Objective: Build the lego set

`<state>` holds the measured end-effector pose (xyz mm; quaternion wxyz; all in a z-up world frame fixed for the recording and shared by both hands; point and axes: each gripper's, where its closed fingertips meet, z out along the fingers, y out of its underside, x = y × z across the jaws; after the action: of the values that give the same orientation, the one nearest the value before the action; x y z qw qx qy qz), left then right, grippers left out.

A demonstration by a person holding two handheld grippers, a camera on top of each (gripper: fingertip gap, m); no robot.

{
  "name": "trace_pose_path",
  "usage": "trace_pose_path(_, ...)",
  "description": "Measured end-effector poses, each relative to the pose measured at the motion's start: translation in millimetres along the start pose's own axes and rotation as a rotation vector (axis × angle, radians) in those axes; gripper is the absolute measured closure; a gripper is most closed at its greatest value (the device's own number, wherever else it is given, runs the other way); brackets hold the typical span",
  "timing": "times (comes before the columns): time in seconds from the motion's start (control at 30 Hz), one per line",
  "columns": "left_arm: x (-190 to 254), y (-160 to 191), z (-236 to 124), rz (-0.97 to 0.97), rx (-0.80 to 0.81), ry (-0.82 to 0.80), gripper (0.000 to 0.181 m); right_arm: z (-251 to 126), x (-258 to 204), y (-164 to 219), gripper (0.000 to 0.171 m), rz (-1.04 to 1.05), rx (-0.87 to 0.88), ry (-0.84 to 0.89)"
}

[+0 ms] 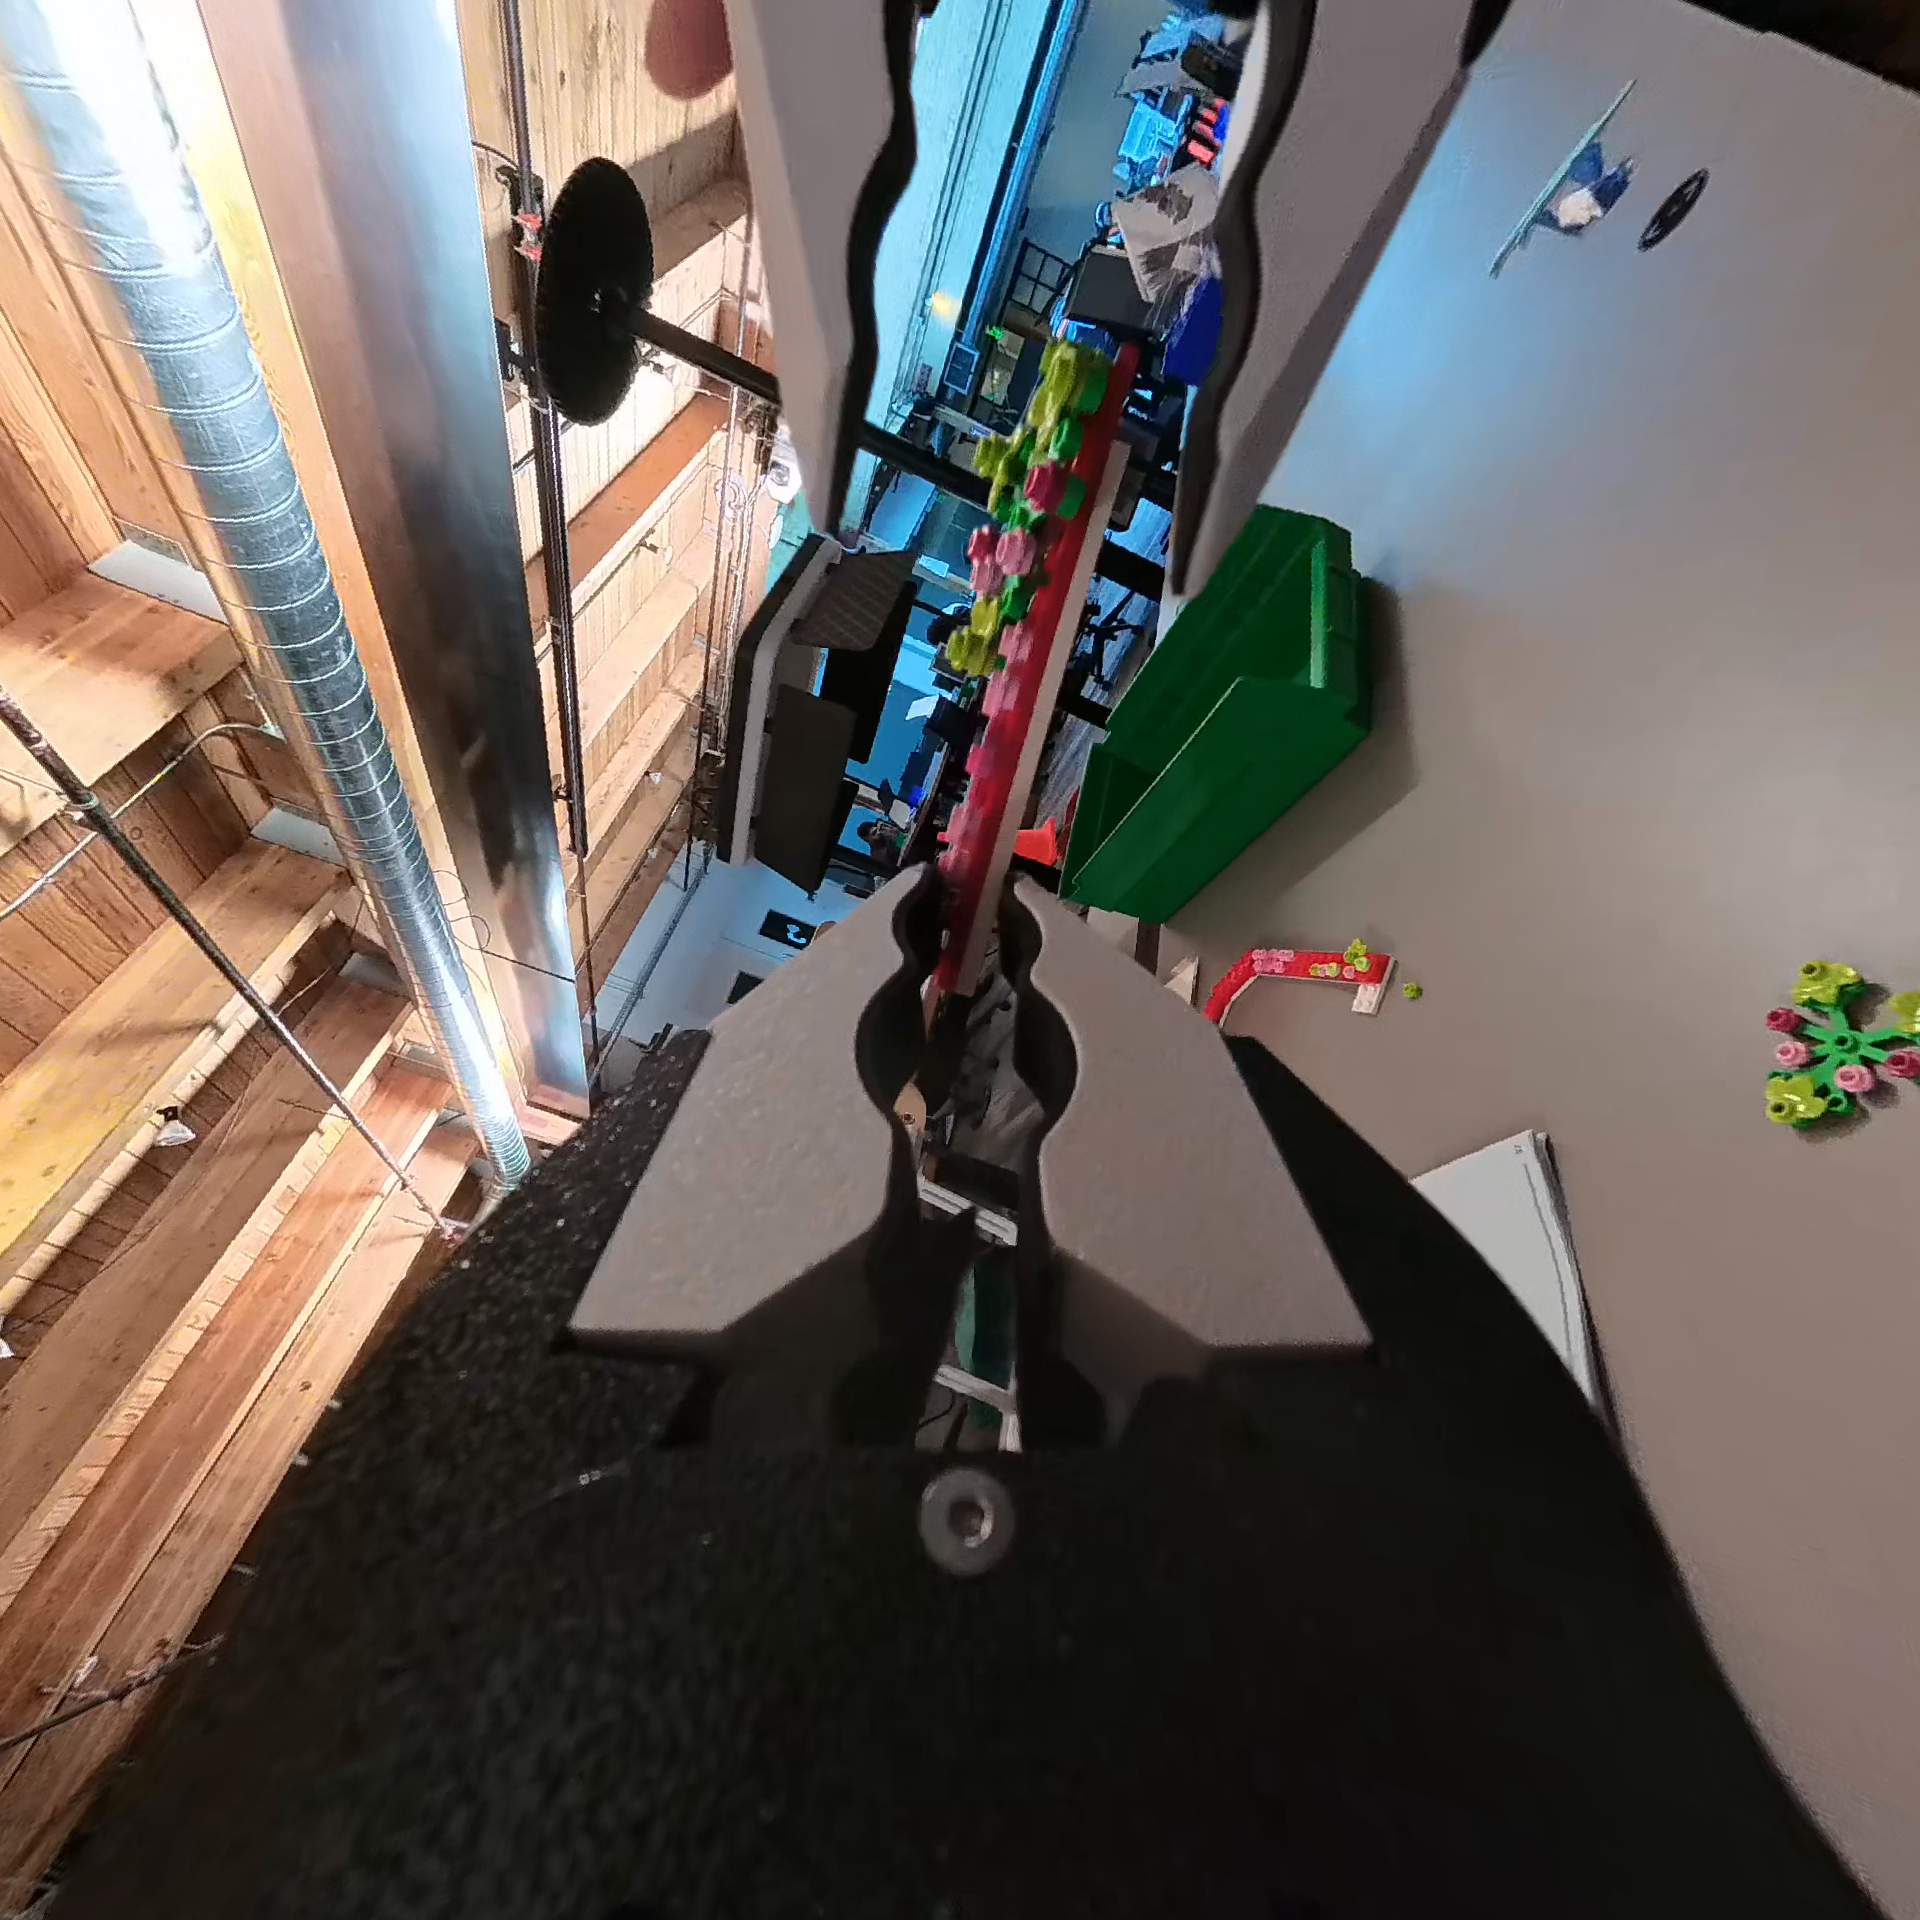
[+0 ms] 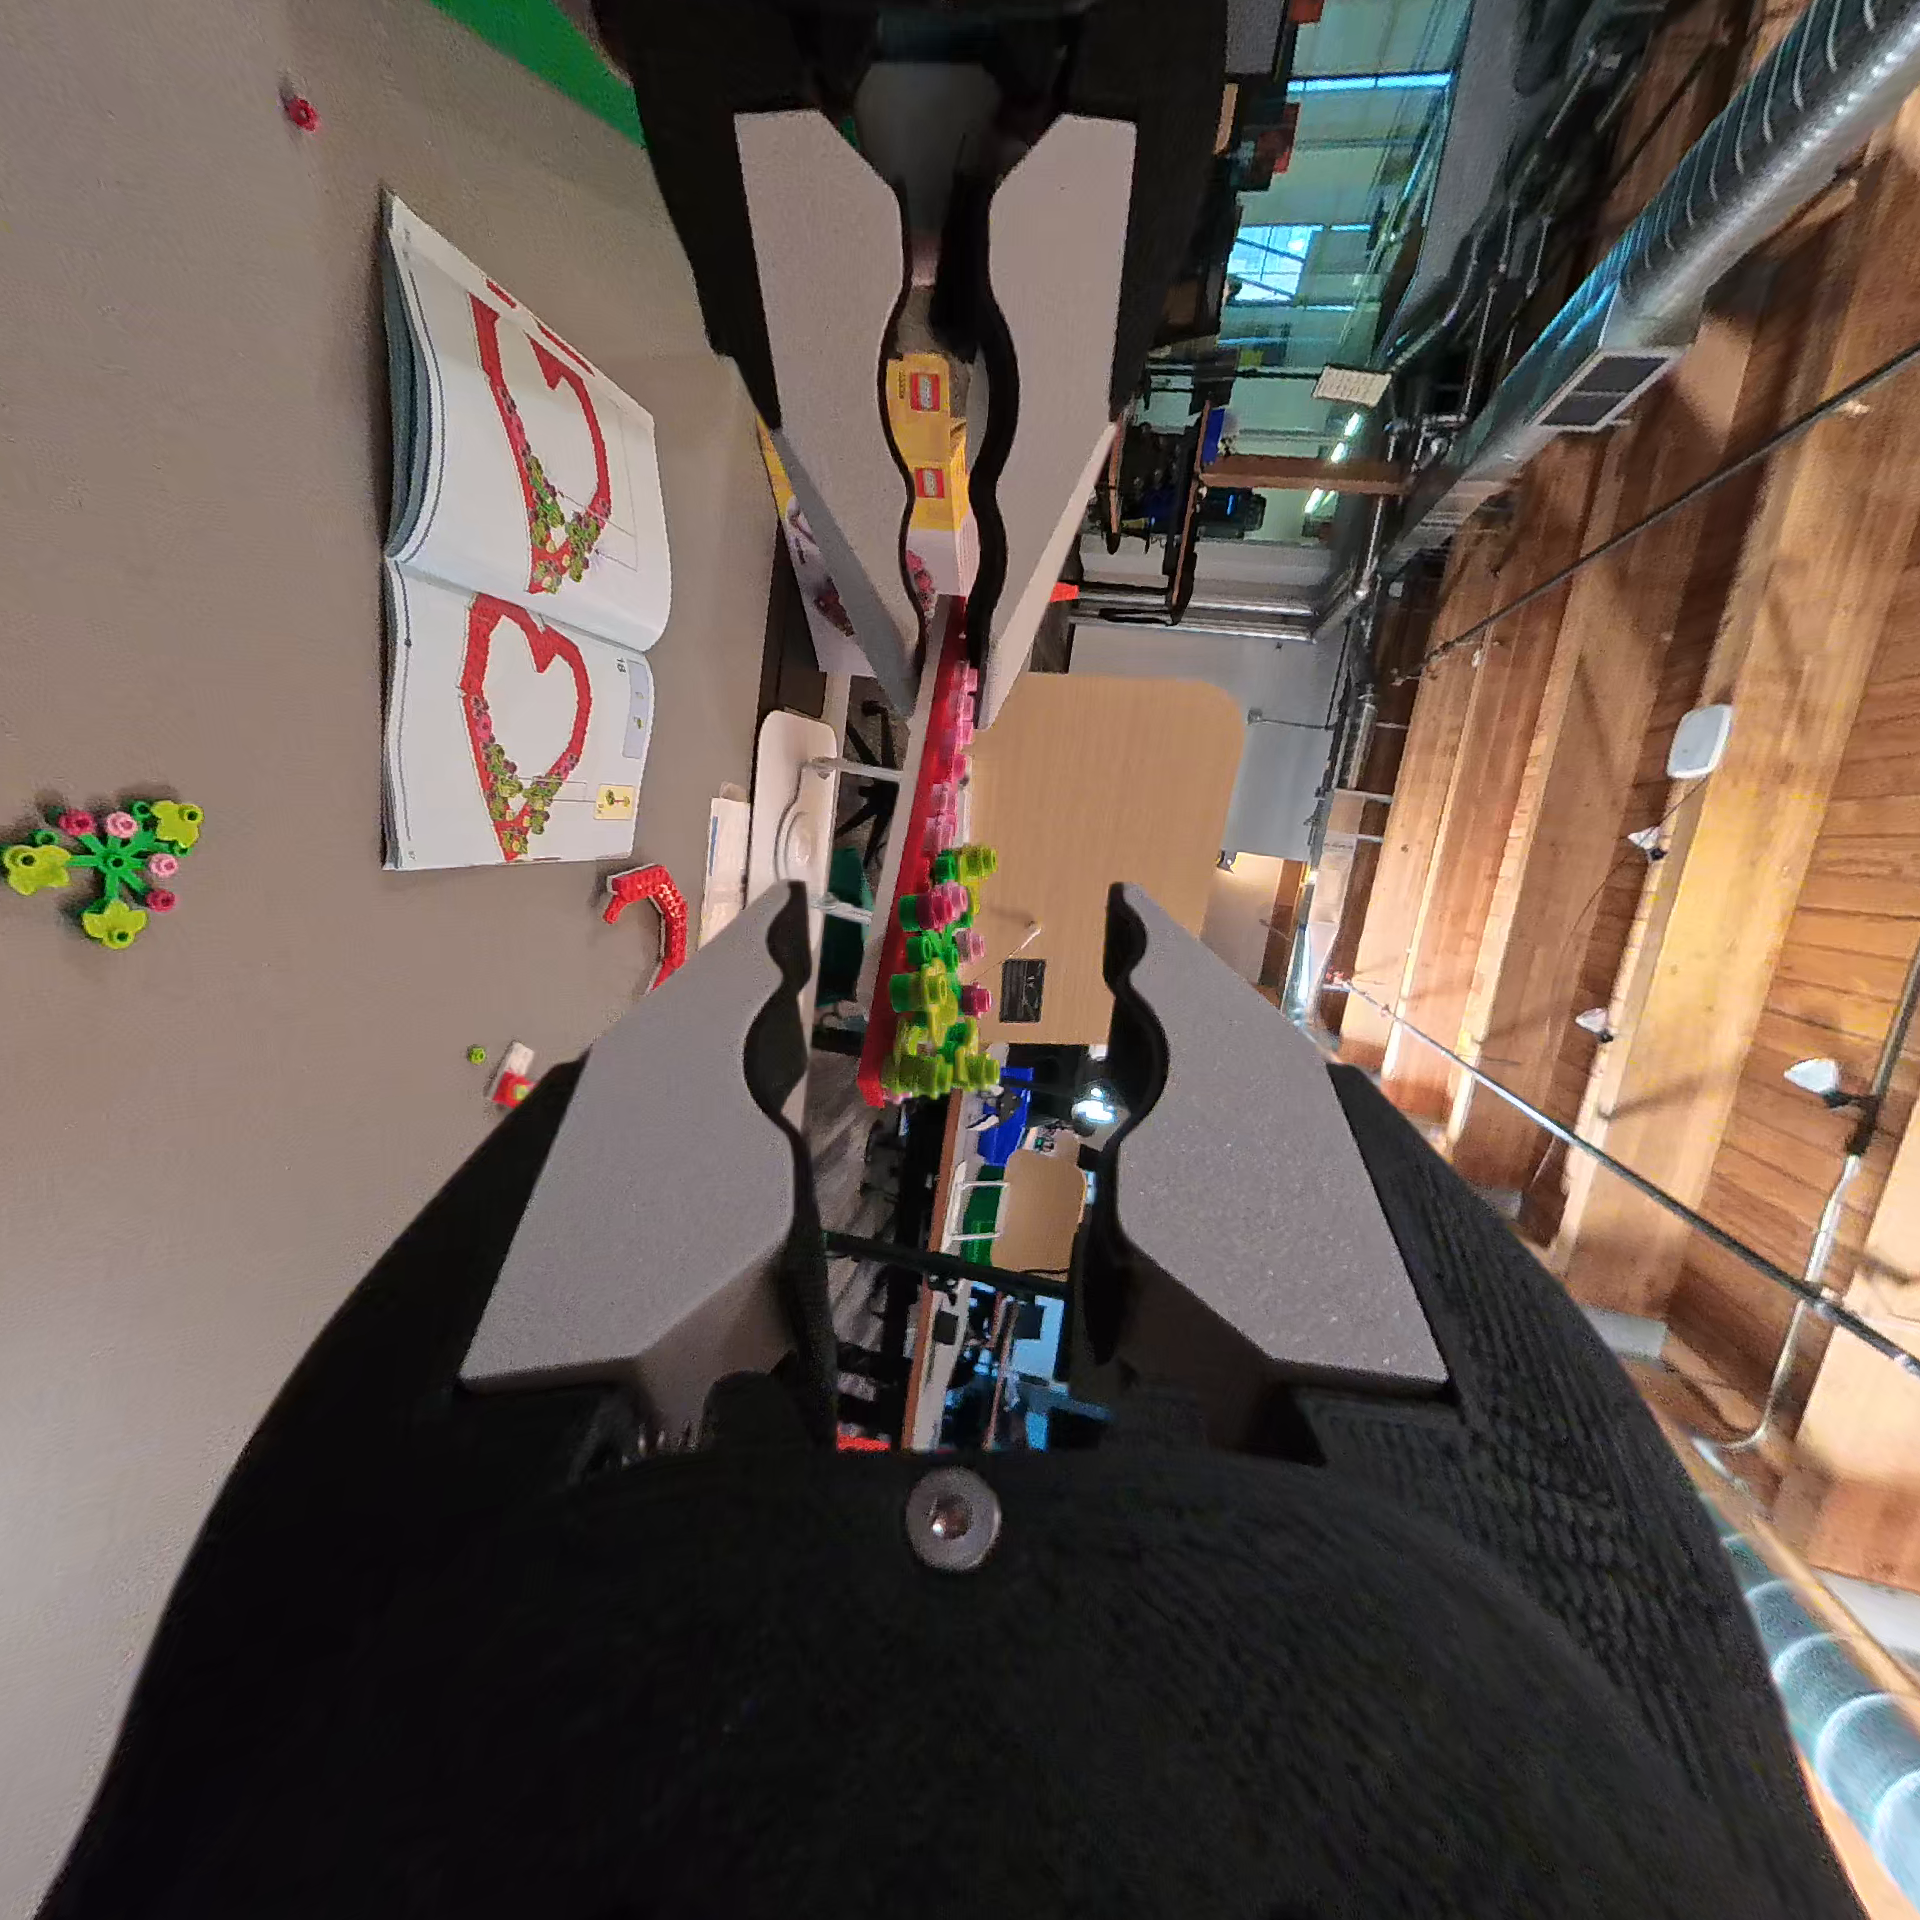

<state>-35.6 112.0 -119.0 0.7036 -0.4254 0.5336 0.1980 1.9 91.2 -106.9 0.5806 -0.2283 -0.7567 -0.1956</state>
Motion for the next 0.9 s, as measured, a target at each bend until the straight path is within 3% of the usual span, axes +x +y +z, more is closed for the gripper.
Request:
trace_pose_path(0.07,0,-3,-2,-0.013,0.011,0.013,0.174,-1,1,-3,0.122,-0.029,0.003,-0.004)
trace_pose_path(0.9,7,-12,-5,-0.027,0.028,0.073,0.174,7,-14,2,0.128,-0.07,0.011,-0.07)
